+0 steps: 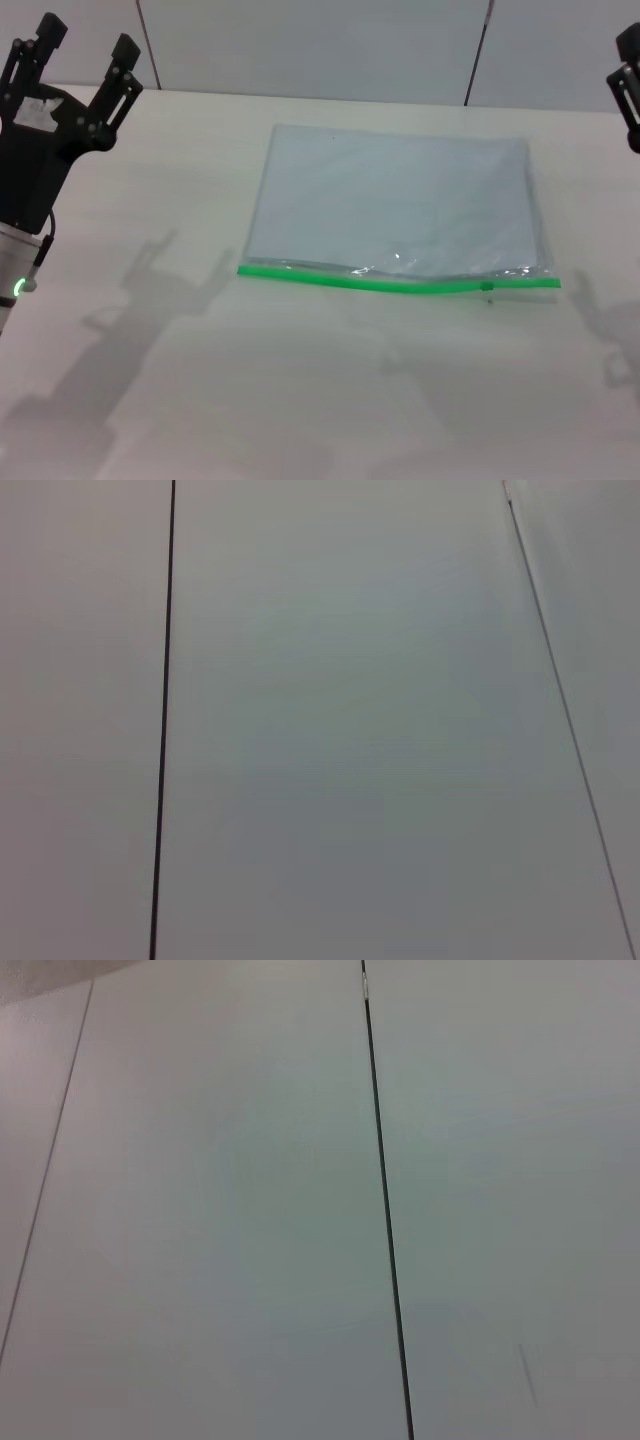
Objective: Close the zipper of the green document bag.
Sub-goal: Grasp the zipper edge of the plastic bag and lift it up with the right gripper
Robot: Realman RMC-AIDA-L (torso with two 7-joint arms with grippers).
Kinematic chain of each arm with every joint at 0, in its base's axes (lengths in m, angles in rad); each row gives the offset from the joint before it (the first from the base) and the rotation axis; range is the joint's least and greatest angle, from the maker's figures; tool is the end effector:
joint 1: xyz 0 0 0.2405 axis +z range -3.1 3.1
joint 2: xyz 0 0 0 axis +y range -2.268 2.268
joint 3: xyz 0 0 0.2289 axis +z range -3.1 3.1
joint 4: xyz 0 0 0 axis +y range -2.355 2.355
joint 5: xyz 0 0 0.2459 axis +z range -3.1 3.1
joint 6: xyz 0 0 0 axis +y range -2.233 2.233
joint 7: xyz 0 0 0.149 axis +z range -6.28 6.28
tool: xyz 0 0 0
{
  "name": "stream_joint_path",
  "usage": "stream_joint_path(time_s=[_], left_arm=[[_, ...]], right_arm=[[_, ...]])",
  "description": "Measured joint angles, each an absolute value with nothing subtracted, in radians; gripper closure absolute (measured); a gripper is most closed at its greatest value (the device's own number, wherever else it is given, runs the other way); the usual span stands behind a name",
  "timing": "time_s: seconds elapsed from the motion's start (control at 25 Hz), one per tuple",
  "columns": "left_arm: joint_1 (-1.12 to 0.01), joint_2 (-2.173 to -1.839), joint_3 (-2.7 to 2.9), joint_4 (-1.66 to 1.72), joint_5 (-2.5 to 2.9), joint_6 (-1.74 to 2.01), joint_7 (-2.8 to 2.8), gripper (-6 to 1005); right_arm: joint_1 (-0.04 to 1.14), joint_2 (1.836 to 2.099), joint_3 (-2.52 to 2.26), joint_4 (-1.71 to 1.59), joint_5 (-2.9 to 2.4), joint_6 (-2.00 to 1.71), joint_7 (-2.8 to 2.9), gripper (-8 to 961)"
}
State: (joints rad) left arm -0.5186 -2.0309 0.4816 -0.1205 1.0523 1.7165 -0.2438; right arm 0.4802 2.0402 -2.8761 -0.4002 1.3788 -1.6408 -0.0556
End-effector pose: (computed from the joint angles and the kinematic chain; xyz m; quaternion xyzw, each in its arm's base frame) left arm -0.2842 0.3172 0.0191 -0.6731 -0.0781 -0.4675 0.5676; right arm 0.2343 0.3156 -0.0234 -0.6416 0.0783 0.4766 0.5958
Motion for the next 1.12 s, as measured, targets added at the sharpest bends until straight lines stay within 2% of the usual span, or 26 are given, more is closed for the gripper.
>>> stream_joint_path(time_s=[0.56, 1.12], left_arm=[[-0.515, -2.034, 0.482, -0.128, 1.089, 1.753, -0.244, 204], [-0.503, -2.031, 0.472, -0.119, 1.081, 1.743, -0.236, 205]], right_arm=[[0.456, 2.040, -2.876, -0.382, 1.330, -1.634, -0.162, 97], [0.379, 2.048, -2.875, -0.413, 1.380, -1.346, -1.011, 103]])
